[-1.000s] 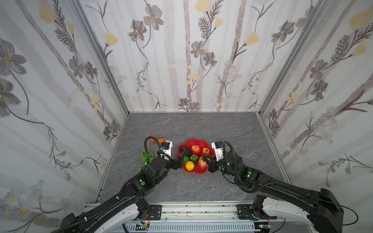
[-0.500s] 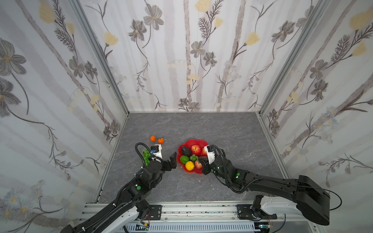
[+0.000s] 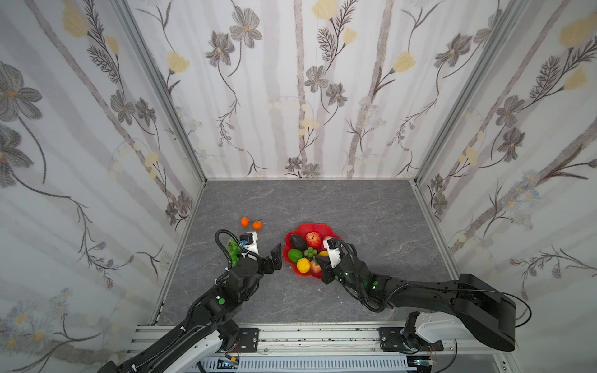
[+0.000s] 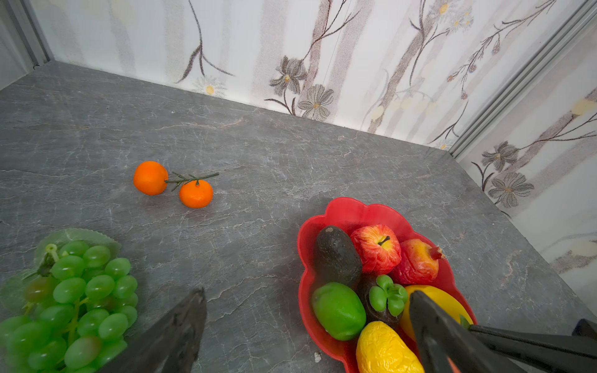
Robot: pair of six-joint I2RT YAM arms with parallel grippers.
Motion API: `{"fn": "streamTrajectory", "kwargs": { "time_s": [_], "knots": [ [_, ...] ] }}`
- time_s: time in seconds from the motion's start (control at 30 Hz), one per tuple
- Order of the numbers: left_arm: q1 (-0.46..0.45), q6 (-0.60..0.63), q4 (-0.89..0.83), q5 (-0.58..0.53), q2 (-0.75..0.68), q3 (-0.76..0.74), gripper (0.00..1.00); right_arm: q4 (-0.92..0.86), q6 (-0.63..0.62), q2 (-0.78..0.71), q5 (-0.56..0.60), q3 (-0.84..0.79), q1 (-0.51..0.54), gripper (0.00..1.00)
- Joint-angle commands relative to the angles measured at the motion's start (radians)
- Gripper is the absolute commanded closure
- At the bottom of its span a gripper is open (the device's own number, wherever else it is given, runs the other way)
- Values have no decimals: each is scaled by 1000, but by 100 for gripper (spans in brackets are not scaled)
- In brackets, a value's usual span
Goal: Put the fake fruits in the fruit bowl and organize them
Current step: 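Lower the peach into the bowl with right gripper while left arm withdraws, then move the left gripper over the orange tangerine pair while right gripper retracts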
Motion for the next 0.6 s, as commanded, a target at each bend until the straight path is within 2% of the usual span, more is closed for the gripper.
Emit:
{"fn": "streamTrajectory", "kwargs": {
  "time_s": [0.0,0.2,0.57],
  "knots": [
    [3,-6,23,-6,0,-1,2,88,-35,8,24,-9,6,97],
    [5,-7,22,-5,0,-1,2,97,-53,20,33,-22,16,96],
    [9,-10,21,-3,0,-1,1,82,-59,10,56,-27,30,84]
  ]
}}
